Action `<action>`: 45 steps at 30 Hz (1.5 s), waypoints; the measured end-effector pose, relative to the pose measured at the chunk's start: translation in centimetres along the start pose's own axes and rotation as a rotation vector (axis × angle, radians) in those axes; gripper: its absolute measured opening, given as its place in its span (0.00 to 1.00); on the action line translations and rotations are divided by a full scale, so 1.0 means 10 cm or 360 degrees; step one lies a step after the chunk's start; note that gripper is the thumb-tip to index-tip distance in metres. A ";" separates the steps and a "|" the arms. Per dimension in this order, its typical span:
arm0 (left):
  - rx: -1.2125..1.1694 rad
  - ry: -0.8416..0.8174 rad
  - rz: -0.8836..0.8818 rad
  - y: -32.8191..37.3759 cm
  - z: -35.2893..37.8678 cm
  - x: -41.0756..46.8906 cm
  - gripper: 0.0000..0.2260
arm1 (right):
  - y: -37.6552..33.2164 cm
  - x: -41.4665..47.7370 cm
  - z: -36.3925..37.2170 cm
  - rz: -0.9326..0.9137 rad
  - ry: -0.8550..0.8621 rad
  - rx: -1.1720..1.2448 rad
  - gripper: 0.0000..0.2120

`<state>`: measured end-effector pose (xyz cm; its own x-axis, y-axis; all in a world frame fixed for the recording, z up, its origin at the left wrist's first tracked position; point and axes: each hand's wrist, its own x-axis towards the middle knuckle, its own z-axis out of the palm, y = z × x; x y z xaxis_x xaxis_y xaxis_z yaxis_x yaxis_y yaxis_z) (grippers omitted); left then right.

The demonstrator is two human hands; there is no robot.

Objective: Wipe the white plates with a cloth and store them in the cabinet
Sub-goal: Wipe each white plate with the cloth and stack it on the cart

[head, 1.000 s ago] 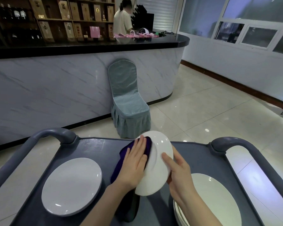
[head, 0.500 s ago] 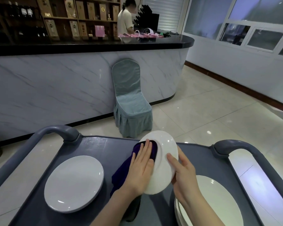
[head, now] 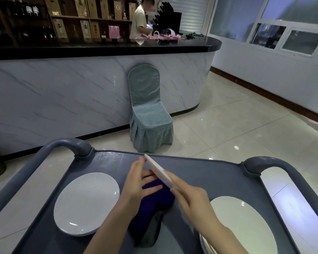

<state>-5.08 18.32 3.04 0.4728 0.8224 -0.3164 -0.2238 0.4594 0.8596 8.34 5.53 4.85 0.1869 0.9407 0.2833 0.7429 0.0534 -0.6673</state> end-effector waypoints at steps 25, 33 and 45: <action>0.0307 0.0877 0.0082 -0.14 -2.05 -0.13 0.12 | 0.01 0.66 1.58 0.1383 0.0092 0.0901 0.22; 0.0898 0.1136 0.0170 -0.12 -2.57 -0.15 0.11 | -0.12 0.76 2.10 0.1381 -0.0002 0.0886 0.18; 0.1160 0.1206 0.0210 -0.24 -2.67 -0.22 0.11 | -0.09 0.74 2.30 0.1326 0.0016 0.0738 0.20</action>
<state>-28.38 24.35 -9.05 -0.2290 0.9610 -0.1548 0.4497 0.2455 0.8588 -5.75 20.13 -8.25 0.5480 0.7334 -0.4022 0.0397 -0.5031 -0.8633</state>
